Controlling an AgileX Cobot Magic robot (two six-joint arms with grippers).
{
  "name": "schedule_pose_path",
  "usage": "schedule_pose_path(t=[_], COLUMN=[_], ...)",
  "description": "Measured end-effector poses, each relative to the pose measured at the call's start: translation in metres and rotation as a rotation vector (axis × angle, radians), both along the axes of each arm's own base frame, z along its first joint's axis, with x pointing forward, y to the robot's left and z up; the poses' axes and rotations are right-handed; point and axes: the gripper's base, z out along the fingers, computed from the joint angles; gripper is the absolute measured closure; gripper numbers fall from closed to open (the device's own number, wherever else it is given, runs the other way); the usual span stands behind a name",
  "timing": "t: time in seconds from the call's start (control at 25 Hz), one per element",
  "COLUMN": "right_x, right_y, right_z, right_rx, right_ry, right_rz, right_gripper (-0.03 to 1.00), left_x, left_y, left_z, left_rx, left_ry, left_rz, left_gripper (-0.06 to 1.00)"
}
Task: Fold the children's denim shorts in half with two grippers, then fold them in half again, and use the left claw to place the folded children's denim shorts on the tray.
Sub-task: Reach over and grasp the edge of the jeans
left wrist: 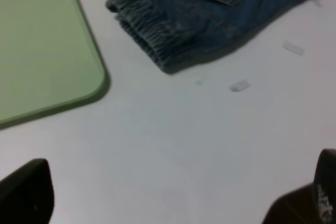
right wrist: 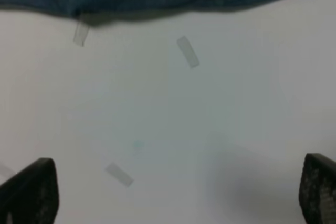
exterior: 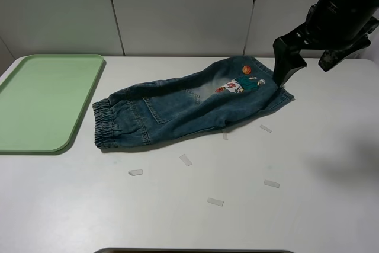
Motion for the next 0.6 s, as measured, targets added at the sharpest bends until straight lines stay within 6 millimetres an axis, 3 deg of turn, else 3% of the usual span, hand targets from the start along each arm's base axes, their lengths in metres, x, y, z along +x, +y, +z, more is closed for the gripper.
schedule_pose_path(t=[0.24, 0.44, 0.6], right_x=[0.013, 0.037, 0.069], right_y=[0.000, 0.001, -0.008], right_z=[-0.004, -0.036, -0.057], right_rx=[-0.014, -0.089, -0.107], right_ry=[-0.086, -0.085, -0.053], right_rz=[-0.011, -0.003, -0.043], right_gripper=[0.28, 0.27, 0.27], left_x=[-0.002, -0.004, -0.005], left_y=[0.000, -0.001, -0.001], left_z=[0.000, 0.000, 0.000], left_rx=[0.002, 0.002, 0.002], left_ry=[0.000, -0.001, -0.001], left_rz=[0.236, 0.426, 0.509], left_gripper=[-0.04, -0.04, -0.04])
